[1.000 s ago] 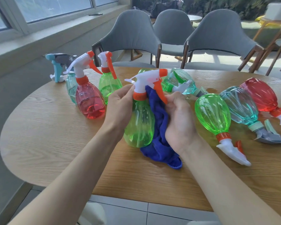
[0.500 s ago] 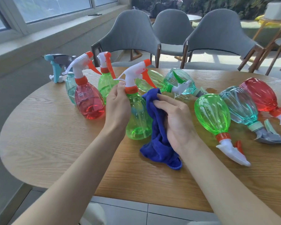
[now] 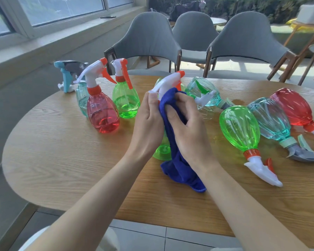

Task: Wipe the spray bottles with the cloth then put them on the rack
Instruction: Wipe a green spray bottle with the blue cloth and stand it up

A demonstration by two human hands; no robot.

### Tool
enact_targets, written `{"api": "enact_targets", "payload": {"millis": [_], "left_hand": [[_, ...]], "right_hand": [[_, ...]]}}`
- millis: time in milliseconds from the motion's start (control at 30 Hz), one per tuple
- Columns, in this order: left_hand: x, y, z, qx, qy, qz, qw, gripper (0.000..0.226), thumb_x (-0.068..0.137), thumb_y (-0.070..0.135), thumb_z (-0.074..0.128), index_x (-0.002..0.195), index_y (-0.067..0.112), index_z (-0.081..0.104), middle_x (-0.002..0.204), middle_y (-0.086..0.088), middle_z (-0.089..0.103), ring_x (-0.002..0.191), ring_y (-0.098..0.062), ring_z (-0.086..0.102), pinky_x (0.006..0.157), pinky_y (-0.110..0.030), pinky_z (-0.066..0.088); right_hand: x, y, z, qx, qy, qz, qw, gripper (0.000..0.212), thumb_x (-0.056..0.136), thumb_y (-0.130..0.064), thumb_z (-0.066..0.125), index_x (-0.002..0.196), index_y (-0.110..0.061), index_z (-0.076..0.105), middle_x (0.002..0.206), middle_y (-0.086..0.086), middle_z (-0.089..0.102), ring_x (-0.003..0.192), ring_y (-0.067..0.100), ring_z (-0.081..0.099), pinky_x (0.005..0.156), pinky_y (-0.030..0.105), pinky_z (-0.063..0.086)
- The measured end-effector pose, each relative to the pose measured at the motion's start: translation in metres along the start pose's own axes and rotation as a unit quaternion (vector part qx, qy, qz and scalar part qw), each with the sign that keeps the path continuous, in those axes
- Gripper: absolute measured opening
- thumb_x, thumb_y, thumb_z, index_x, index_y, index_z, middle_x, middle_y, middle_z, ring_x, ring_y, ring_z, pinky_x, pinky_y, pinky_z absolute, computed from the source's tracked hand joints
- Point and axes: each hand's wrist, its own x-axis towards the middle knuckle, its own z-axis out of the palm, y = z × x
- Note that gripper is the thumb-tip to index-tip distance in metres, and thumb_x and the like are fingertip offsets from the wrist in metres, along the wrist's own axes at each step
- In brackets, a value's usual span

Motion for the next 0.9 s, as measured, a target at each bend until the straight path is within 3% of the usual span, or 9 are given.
{"api": "enact_targets", "payload": {"millis": [167, 267, 333, 433, 600, 767, 900], "left_hand": [[0.002, -0.007, 0.001, 0.033, -0.032, 0.025, 0.999, 0.054, 0.116, 0.044, 0.028, 0.121, 0.003, 0.064, 0.121, -0.021, 0.067, 0.113, -0.031, 0.063, 0.103, -0.044, 0.051], [0.000, -0.009, -0.001, 0.071, -0.072, 0.060, 0.993, 0.050, 0.115, 0.040, 0.028, 0.117, 0.003, 0.062, 0.120, -0.021, 0.060, 0.115, -0.027, 0.057, 0.100, -0.024, 0.044], [-0.004, -0.009, -0.003, 0.089, -0.111, 0.076, 0.987, 0.042, 0.116, 0.036, 0.032, 0.115, 0.004, 0.060, 0.118, -0.017, 0.056, 0.113, -0.021, 0.053, 0.098, -0.016, 0.039], [-0.008, -0.012, -0.004, 0.112, -0.138, 0.097, 0.979, 0.028, 0.114, 0.038, 0.040, 0.112, 0.014, 0.054, 0.111, -0.003, 0.051, 0.108, -0.013, 0.049, 0.101, -0.021, 0.039], [-0.007, -0.014, -0.003, 0.130, -0.125, 0.107, 0.978, 0.026, 0.116, 0.038, 0.033, 0.110, 0.020, 0.051, 0.106, 0.002, 0.049, 0.106, -0.018, 0.049, 0.099, -0.026, 0.039], [-0.008, -0.006, -0.009, 0.085, -0.158, 0.081, 0.980, 0.036, 0.110, 0.059, 0.034, 0.121, 0.034, 0.057, 0.116, 0.002, 0.053, 0.121, -0.016, 0.052, 0.110, -0.032, 0.041], [-0.007, -0.006, -0.008, 0.072, -0.157, 0.077, 0.982, 0.029, 0.116, 0.043, 0.039, 0.121, 0.026, 0.061, 0.114, 0.004, 0.055, 0.119, -0.016, 0.052, 0.108, -0.030, 0.041]], "right_hand": [[0.006, -0.001, -0.003, 0.002, -0.011, 0.022, 1.000, 0.024, 0.111, -0.023, 0.056, 0.130, -0.023, 0.071, 0.116, -0.007, 0.077, 0.114, 0.010, 0.070, 0.103, 0.034, 0.054], [0.010, 0.000, -0.004, 0.098, 0.016, 0.068, 0.993, 0.024, 0.108, -0.016, 0.060, 0.126, -0.017, 0.075, 0.117, 0.003, 0.079, 0.116, 0.023, 0.073, 0.106, 0.043, 0.056], [0.010, -0.001, -0.005, 0.182, 0.045, 0.110, 0.976, 0.022, 0.107, -0.013, 0.061, 0.121, -0.014, 0.078, 0.114, 0.007, 0.080, 0.107, 0.021, 0.076, 0.095, 0.033, 0.060], [0.011, -0.002, -0.008, 0.226, 0.071, 0.133, 0.962, 0.020, 0.106, -0.010, 0.062, 0.111, -0.015, 0.080, 0.106, 0.008, 0.081, 0.094, 0.016, 0.075, 0.081, 0.025, 0.060], [0.010, 0.002, -0.007, 0.212, 0.064, 0.117, 0.968, 0.020, 0.106, -0.012, 0.062, 0.112, -0.018, 0.080, 0.109, 0.007, 0.081, 0.099, 0.016, 0.075, 0.086, 0.026, 0.059], [0.007, 0.007, -0.011, 0.094, -0.033, 0.050, 0.994, 0.029, 0.106, -0.028, 0.063, 0.132, -0.017, 0.070, 0.122, 0.005, 0.076, 0.119, 0.025, 0.070, 0.108, 0.049, 0.053], [0.009, 0.008, -0.012, 0.109, 0.010, 0.045, 0.993, 0.027, 0.101, -0.024, 0.067, 0.126, -0.020, 0.074, 0.120, 0.003, 0.078, 0.118, 0.025, 0.072, 0.110, 0.054, 0.052]]}}
